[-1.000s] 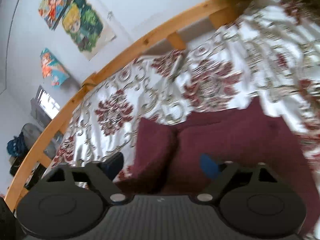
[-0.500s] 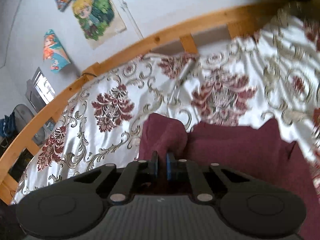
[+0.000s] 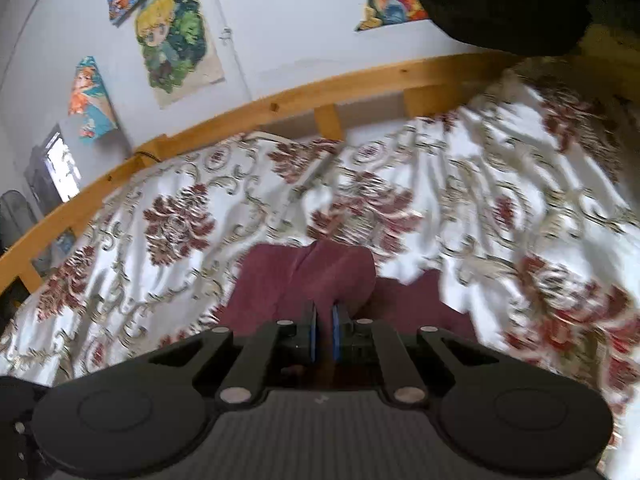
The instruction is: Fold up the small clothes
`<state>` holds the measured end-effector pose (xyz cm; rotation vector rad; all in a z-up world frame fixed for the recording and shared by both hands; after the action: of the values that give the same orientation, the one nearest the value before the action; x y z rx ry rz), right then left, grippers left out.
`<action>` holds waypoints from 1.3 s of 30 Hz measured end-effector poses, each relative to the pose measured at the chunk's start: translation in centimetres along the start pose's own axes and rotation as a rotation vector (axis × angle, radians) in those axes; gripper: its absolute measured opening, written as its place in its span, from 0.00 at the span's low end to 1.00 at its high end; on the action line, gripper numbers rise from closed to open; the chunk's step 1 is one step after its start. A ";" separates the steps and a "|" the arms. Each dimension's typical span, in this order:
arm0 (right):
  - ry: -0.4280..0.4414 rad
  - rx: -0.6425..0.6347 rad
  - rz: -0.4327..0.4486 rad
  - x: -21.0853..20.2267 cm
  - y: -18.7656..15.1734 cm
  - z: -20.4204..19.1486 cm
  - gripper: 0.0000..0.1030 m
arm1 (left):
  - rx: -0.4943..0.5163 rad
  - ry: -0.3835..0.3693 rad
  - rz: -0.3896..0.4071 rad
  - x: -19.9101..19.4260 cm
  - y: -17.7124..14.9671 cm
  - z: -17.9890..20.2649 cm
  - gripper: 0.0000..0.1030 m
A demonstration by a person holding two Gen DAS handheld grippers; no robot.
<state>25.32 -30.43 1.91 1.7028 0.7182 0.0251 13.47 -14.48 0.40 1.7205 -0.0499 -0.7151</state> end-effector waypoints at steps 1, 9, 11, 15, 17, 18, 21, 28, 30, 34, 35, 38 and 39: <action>-0.006 0.004 0.004 -0.3 -0.2 0.5 0.09 | 0.005 -0.004 -0.002 0.2 0.0 0.3 0.16; -0.025 -0.018 0.105 -1.3 -0.6 2.2 0.09 | -0.022 -0.008 -0.006 1.8 0.6 1.4 0.16; -0.026 -0.007 0.104 -1.2 -0.4 2.6 0.08 | -0.046 -0.007 -0.017 2.2 0.6 1.4 0.16; -0.031 0.010 0.097 -1.0 -0.7 3.4 0.08 | -0.040 -0.001 -0.032 2.8 0.4 1.8 0.16; -0.037 0.034 0.089 -0.9 -1.0 4.0 0.08 | -0.046 0.003 -0.037 2.9 0.4 2.0 0.16; -0.040 0.044 0.083 -0.8 -1.2 4.2 0.08 | -0.049 0.005 -0.041 3.0 0.4 2.0 0.16; -0.044 0.058 0.071 -0.6 -1.5 4.6 0.08 | -0.053 0.011 -0.056 3.1 0.3 2.1 0.17; -0.040 0.064 0.068 -0.7 -1.7 4.8 0.08 | -0.058 0.020 -0.063 3.2 0.3 2.2 0.17; -0.042 0.062 0.067 -0.8 -1.8 4.7 0.08 | -0.067 0.019 -0.063 3.2 0.2 2.1 0.17; -0.047 0.061 0.066 -0.9 -2.0 4.7 0.08 | -0.068 0.020 -0.066 3.4 0.2 2.1 0.17; -0.048 0.059 0.066 -1.0 -1.9 4.7 0.08 | -0.066 0.020 -0.066 3.4 0.3 2.2 0.17; -0.049 0.084 0.066 -1.4 -2.0 5.1 0.08 | -0.069 0.019 -0.067 3.4 0.3 2.2 0.17; -0.049 0.097 0.064 -1.5 -2.0 5.3 0.08 | -0.073 0.018 -0.067 3.4 0.2 2.2 0.17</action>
<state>25.28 -35.60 -0.82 1.8124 0.6365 -0.0067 15.22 -17.81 -1.06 1.6647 0.0458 -0.7417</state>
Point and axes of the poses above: each gripper's, at about its wrist camera, not at the fingertips, and x roughly the way its jaws point, z to its right, y to its top, the point moved 1 cm from there along x, roughly the way its jaws point, and after that the axes turned 11 degrees about z, right-handed, at the moved point
